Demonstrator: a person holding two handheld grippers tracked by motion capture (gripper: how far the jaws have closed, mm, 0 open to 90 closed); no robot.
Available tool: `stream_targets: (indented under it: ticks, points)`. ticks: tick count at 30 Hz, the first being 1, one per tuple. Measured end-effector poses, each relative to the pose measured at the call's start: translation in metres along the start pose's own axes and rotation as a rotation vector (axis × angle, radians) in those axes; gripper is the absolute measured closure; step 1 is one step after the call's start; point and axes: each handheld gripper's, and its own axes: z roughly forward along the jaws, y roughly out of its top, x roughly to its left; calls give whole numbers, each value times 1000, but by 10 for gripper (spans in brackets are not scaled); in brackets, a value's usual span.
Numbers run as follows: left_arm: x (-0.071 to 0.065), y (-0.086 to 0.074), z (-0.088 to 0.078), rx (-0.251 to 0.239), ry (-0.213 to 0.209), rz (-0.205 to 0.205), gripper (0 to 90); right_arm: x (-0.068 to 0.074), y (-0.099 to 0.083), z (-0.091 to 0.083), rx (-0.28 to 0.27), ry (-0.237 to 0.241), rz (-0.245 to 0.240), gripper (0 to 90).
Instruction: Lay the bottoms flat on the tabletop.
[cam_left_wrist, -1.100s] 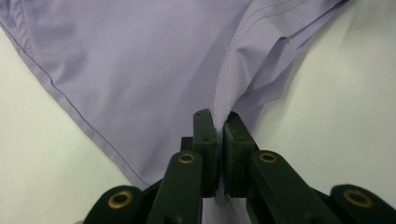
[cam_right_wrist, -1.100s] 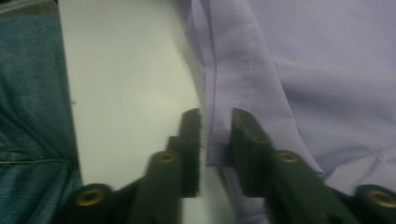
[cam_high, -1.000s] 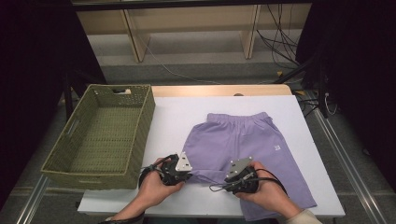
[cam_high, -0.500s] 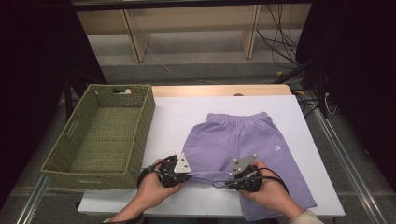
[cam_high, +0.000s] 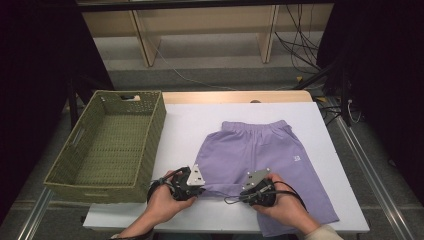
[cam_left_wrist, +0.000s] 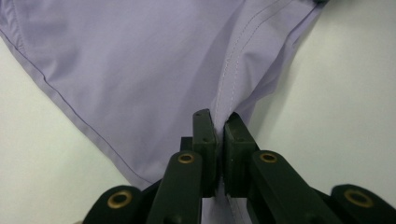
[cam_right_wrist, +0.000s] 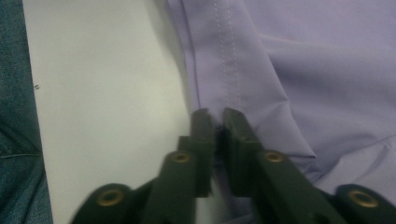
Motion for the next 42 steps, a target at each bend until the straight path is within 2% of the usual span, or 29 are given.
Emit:
stream_targets:
  ticks: [4,8,12,19,25,29,32,36,38,39,40,41,42]
  points:
    - [0,0,-1,-1,1,3,847,1,0,-2,9,9,7,899]
    - [-1,-1,-5,-4,-1,5,846,3,2,-10,-13,33,33,900]
    - [-6,-5,-12,-8,-9,13,844,7,3,-19,-38,75,36,900]
    - [-22,-17,-25,-6,-35,40,838,26,-6,-34,-53,215,47,900]
    - [-36,-25,-34,7,-76,71,797,39,-17,-37,-13,314,44,900]
    - [-34,-33,-43,5,-66,47,761,41,-23,-35,29,331,39,900]
    - [-28,-42,-47,24,-54,13,748,41,-26,-35,72,335,51,900]
    - [-23,-48,-42,51,-71,-36,731,42,-26,-33,67,360,48,897]
    - [-21,-47,-38,59,-74,-44,708,42,-25,-32,52,374,42,854]
    - [-20,-47,-36,67,-77,-47,689,42,-25,-32,46,366,36,848]
    - [-20,-48,-35,82,-86,-38,674,42,-25,-34,55,349,49,840]
    - [-21,-48,-33,97,-91,-21,646,39,-25,-35,40,330,41,833]
    - [-23,-49,-32,104,-94,-15,636,37,-26,-39,34,320,64,822]
